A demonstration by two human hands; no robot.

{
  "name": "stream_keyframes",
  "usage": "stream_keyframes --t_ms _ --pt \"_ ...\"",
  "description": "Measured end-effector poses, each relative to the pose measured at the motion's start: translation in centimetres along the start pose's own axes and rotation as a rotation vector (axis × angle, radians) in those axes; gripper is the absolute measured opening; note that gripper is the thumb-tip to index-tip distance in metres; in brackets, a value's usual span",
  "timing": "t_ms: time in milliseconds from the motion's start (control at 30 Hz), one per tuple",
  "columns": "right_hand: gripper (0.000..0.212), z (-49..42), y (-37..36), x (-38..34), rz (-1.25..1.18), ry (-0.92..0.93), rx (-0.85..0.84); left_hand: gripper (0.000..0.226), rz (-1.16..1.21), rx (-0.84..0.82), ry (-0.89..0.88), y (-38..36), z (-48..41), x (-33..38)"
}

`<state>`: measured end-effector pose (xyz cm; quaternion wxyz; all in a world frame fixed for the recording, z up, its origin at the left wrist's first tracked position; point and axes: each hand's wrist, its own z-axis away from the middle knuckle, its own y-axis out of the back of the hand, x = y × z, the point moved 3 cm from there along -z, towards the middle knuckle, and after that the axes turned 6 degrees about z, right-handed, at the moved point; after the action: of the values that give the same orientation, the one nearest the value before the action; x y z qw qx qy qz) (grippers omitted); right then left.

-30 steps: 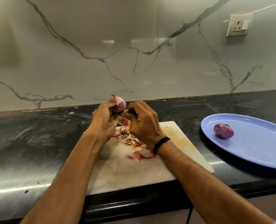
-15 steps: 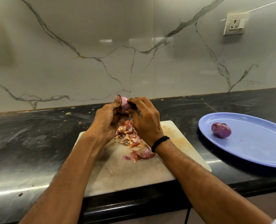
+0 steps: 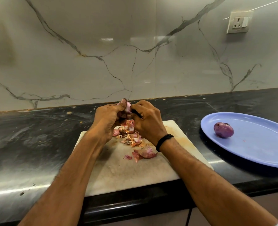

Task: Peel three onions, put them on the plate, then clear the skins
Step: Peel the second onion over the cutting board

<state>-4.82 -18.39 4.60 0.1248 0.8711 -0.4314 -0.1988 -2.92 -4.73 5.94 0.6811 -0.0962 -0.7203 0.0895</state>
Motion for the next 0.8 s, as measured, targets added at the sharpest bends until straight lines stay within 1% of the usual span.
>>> stream_keyframes --t_ms 67,133,233,267,300,367,433,533,633,800 --pt "0.013 -0.1 0.3 -0.5 0.004 0.012 0.022 0.032 0.079 0.04 0.059 0.0 0.0 -0.1" --pt "0.01 -0.1 0.3 -1.1 -0.007 0.036 0.018 0.036 0.206 0.071 0.11 0.1 0.1 0.1" --pt "0.018 0.1 0.2 -1.3 -0.023 0.036 -0.009 0.039 0.332 0.115 0.115 0.7 -0.3 0.5" --pt "0.013 0.0 0.2 -1.1 -0.016 0.012 -0.031 0.039 0.339 0.121 0.115 1.0 -0.3 0.6" --pt "0.004 0.1 0.1 -0.6 -0.005 -0.011 -0.041 0.039 0.335 0.122 0.118 1.1 -0.3 0.6" --pt "0.012 0.1 0.0 0.2 0.021 -0.07 -0.072 0.039 0.316 0.124 0.119 1.2 -0.2 0.5" --pt "0.018 0.1 0.2 0.3 0.022 -0.102 -0.102 0.033 0.296 0.117 0.117 1.0 0.0 0.6" --pt "0.028 -0.1 0.5 -0.1 -0.006 -0.104 -0.073 0.024 0.251 0.09 0.133 0.6 0.2 0.6" --pt "0.03 -0.3 0.5 -0.5 -0.037 -0.057 -0.005 0.03 0.199 0.066 0.138 0.6 0.2 0.4" --pt "0.039 -0.3 -0.1 -1.0 -0.058 0.046 -0.009 0.042 0.17 -0.003 0.152 0.3 0.0 0.0"
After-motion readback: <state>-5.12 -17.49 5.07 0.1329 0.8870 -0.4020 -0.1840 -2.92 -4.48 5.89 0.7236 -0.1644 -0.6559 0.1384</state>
